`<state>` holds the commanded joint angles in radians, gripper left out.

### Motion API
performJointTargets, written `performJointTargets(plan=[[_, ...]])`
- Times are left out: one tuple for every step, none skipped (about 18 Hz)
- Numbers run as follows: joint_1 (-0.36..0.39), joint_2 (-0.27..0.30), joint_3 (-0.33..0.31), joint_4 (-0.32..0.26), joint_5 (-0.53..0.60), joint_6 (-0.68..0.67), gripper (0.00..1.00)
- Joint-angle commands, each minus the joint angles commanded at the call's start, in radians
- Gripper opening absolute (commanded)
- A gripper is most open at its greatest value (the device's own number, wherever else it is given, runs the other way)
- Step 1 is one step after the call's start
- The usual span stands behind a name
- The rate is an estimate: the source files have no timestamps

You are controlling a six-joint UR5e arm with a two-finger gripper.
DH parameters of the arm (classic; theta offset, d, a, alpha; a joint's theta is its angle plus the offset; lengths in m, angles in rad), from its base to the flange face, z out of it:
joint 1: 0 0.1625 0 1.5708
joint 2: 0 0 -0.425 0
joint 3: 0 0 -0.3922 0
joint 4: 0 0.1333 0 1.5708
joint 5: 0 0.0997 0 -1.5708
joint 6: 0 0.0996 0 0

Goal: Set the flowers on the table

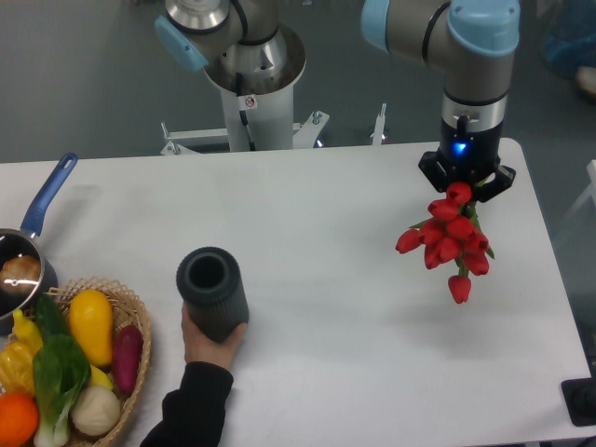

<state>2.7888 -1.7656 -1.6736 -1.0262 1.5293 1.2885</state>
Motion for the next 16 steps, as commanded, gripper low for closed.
performJointTargets(plan=[[-0.002, -0.002, 0.0, -0.009, 0.011, 0.002, 0.0], [-0.002, -0.002, 0.003, -0.026, 0.017, 0.005, 0.0], [-0.002, -0.003, 0.009, -0.043, 0.018, 0.008, 0.0], [-0.003, -0.003, 0.009, -0.058, 0.028, 0.008, 0.0], [-0.014, -0.009, 0.008, -0.063, 0.047, 0.006, 0.0], [-0.032, -0.021, -0.001, -0.063, 0.079, 0.006, 0.0], [-0.052, -0.032, -0.008, -0.067, 0.116, 0.006, 0.0], [-0.081, -0.046, -0.011, -0.08, 0.142, 0.006, 0.03], [-0.098, -0.052, -0.012, -0.09, 0.153, 0.006, 0.05], [-0.101, -0.055, -0.014, -0.094, 0.153, 0.005, 0.14], [-0.107, -0.057, -0.021, -0.094, 0.152, 0.003, 0.26], [-0.113, -0.057, -0.029, -0.092, 0.144, -0.001, 0.42], [-0.121, -0.055, -0.034, -0.094, 0.141, -0.005, 0.56], [-0.135, -0.055, -0.038, -0.094, 0.14, -0.006, 0.76], [-0.141, -0.054, -0.044, -0.089, 0.14, -0.006, 1.0], [-0.144, -0.049, -0.051, -0.087, 0.14, -0.006, 1.0]])
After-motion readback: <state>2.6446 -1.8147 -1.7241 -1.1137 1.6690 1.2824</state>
